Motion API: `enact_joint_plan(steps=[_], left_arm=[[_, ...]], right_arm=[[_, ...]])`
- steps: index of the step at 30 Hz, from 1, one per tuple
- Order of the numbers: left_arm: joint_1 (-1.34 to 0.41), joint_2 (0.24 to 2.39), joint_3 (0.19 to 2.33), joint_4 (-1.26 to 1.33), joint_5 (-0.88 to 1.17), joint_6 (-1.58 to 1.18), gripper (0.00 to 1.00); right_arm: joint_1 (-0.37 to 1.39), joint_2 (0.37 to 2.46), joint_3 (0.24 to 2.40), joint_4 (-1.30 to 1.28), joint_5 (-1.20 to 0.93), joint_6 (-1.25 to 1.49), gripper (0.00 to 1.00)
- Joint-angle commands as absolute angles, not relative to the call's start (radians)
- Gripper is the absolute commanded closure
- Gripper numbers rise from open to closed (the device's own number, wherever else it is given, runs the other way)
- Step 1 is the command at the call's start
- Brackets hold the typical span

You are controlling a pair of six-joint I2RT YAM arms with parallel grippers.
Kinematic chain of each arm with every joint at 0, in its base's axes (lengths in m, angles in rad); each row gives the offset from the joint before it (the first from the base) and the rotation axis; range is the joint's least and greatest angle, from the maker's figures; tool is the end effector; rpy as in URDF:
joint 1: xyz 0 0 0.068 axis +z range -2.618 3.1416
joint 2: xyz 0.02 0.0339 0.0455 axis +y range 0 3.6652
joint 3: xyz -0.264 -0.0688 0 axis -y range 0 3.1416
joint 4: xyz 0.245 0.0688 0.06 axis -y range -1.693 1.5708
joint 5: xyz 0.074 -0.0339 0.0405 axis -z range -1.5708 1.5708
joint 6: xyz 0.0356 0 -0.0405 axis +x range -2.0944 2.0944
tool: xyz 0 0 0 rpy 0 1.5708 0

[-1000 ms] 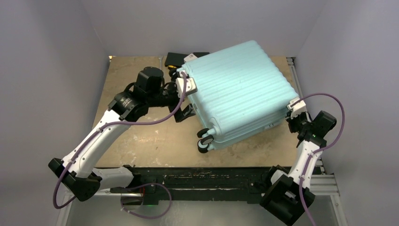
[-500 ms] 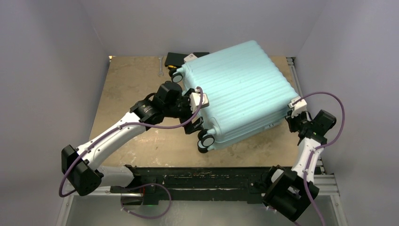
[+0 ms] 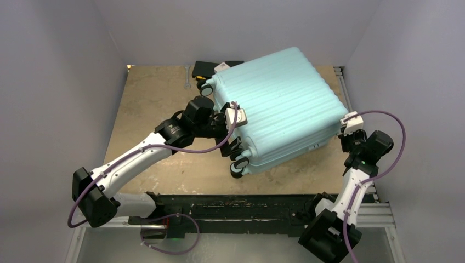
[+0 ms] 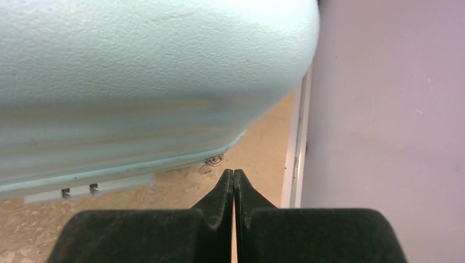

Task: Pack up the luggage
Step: Zip the luggage at the center of the board.

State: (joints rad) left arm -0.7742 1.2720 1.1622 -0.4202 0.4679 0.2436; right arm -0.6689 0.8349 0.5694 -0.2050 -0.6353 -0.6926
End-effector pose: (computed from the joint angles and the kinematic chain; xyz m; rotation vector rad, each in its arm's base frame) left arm 0.1916 -0.2098 0.3451 1.2865 1.7113 -0.8066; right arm 0.1594 -0.0990 0.2563 -0.4086 1.9093 -0.2498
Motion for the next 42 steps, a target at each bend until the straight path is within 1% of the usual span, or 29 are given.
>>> enact_joint_plan(steps=[1, 5, 10, 16, 17, 24, 30, 42], left_arm=[[-0.796, 1.278, 1.142, -0.349, 0.462, 0.214, 0.01], [-0.804, 1.279, 1.14, -0.349, 0.463, 0.21, 0.01], [-0.807, 1.273, 1.161, -0.41, 0.544, 0.217, 0.01], [-0.821, 1.25, 1.186, -0.495, 0.568, 0.227, 0.01], [-0.824, 1.249, 1.191, -0.509, 0.574, 0.23, 0.01], [-0.846, 1.225, 1.19, -0.538, 0.594, 0.216, 0.01], [-0.88, 1.242, 1.163, -0.506, 0.533, 0.196, 0.01], [-0.942, 1.319, 1.13, -0.474, 0.293, 0.211, 0.01]], right_arm=[[-0.676, 0.832, 0.566, -0.135, -0.587, -0.644, 1.0], [-0.678, 0.859, 0.577, -0.157, -0.6, -0.658, 1.0], [-0.681, 0.858, 0.574, -0.16, -0.606, -0.665, 1.0], [-0.683, 0.866, 0.576, -0.167, -0.609, -0.674, 1.0], [-0.684, 0.867, 0.576, -0.168, -0.61, -0.674, 0.99], [-0.689, 0.879, 0.578, -0.175, -0.616, -0.679, 0.86], [-0.691, 0.886, 0.58, -0.182, -0.621, -0.686, 0.84], [-0.697, 0.887, 0.585, -0.195, -0.638, -0.693, 0.83]])
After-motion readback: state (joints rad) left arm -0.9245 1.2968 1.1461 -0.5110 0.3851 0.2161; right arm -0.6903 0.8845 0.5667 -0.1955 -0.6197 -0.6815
